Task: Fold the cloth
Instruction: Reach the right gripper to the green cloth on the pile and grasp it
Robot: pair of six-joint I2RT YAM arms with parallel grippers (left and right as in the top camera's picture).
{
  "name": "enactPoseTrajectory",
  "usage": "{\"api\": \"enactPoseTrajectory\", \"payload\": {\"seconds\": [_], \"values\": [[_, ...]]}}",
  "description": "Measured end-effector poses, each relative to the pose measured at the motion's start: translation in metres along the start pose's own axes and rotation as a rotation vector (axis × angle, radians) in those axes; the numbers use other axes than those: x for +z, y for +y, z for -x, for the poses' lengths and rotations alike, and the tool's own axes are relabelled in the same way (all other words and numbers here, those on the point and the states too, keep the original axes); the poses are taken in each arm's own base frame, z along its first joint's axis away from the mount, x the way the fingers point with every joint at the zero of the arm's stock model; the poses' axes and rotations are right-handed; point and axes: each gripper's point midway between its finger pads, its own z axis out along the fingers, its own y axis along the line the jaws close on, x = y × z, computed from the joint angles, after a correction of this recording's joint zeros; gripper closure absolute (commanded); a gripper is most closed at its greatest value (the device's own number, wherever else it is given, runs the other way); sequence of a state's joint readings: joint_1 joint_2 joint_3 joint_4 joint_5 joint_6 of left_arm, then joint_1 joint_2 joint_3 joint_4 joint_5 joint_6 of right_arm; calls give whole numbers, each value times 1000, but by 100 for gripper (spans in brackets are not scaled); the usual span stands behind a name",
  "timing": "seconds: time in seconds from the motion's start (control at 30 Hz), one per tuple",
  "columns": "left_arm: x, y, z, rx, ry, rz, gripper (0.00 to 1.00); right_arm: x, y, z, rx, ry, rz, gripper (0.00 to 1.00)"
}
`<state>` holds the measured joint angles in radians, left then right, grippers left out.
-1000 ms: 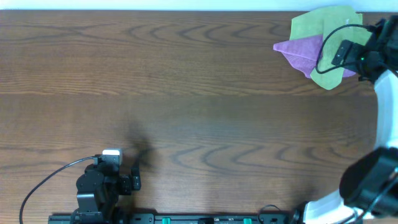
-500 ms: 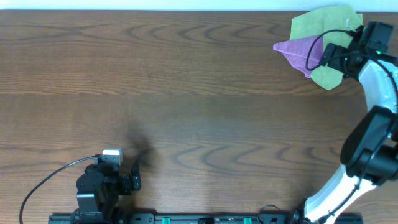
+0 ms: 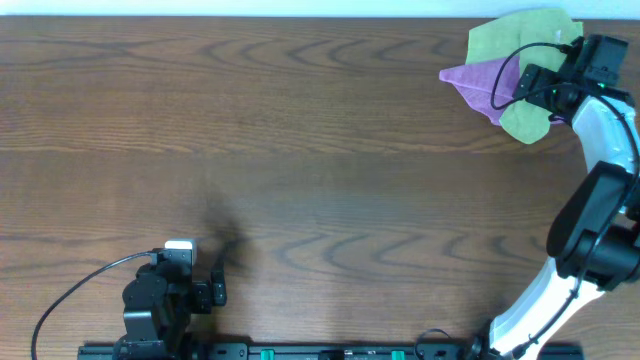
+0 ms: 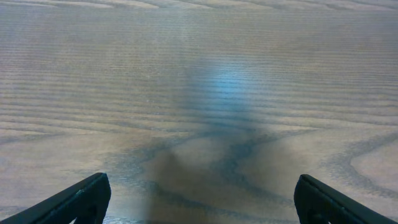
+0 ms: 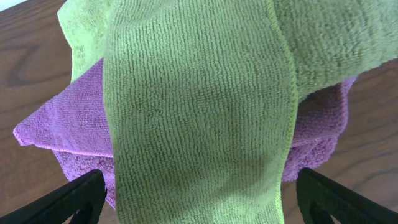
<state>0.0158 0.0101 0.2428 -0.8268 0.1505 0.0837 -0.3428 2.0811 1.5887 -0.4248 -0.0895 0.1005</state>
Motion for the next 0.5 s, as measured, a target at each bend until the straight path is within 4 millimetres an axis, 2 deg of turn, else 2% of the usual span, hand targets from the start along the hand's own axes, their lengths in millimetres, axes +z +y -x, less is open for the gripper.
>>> {"api": "enactPoseTrajectory", "payload": {"seconds": [0.17, 0.3, 0.43, 0.5], "values": [[0, 0, 0, 0, 0, 0, 5, 11, 0, -11, 6, 34, 8, 7], [0, 0, 0, 0, 0, 0, 5, 17, 0, -16, 11, 48, 12, 18], [0, 0, 0, 0, 0, 0, 5, 17, 2, -16, 22, 48, 27, 41], [0, 0, 0, 0, 0, 0, 5, 16, 3, -15, 17, 47, 33, 60]]}}
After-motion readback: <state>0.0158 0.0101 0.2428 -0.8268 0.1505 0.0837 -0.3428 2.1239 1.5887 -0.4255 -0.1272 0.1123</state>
